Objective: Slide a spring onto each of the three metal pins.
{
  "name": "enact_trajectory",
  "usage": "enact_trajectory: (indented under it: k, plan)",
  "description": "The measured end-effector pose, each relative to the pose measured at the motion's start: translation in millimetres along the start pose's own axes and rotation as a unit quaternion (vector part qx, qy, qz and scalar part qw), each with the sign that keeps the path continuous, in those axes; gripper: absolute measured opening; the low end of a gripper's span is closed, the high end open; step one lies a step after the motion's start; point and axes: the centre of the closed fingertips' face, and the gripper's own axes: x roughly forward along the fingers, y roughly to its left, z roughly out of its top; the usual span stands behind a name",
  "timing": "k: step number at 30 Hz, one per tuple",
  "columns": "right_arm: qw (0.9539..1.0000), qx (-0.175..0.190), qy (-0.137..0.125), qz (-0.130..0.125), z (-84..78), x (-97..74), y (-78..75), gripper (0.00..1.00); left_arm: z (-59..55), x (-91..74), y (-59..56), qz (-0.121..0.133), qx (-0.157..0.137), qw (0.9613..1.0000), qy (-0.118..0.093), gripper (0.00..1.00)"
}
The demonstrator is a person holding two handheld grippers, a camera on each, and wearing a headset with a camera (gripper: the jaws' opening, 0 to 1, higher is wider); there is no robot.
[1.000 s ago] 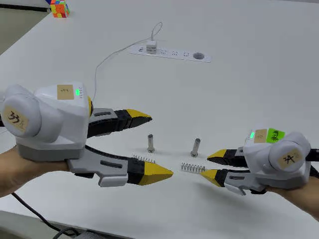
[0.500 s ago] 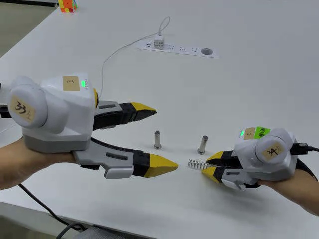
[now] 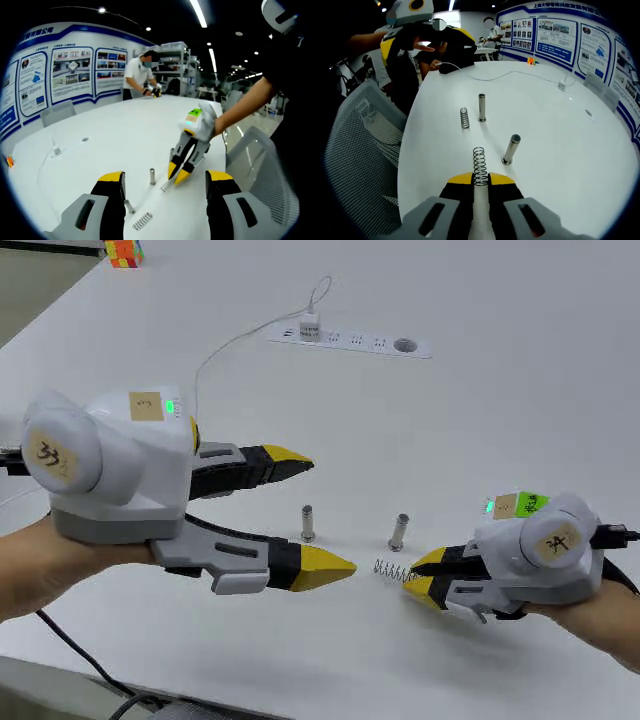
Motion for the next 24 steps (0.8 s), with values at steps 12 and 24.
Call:
enact_trajectory:
  k: [12, 24]
  plan:
    - [0.9976, -0.033, -0.058, 0.02, 58.6, -50.0, 4.8, 0.1, 0.1, 19.7, -4.7, -0.017, 0.006, 0.9998, -0.001, 0.57]
    - [0.9925, -0.094, -0.064, 0.045, 85.6, -68.5, 23.9, 0.1, 5.0, 35.8, -16.2, -0.052, 0.026, 0.9983, 0.004, 0.42]
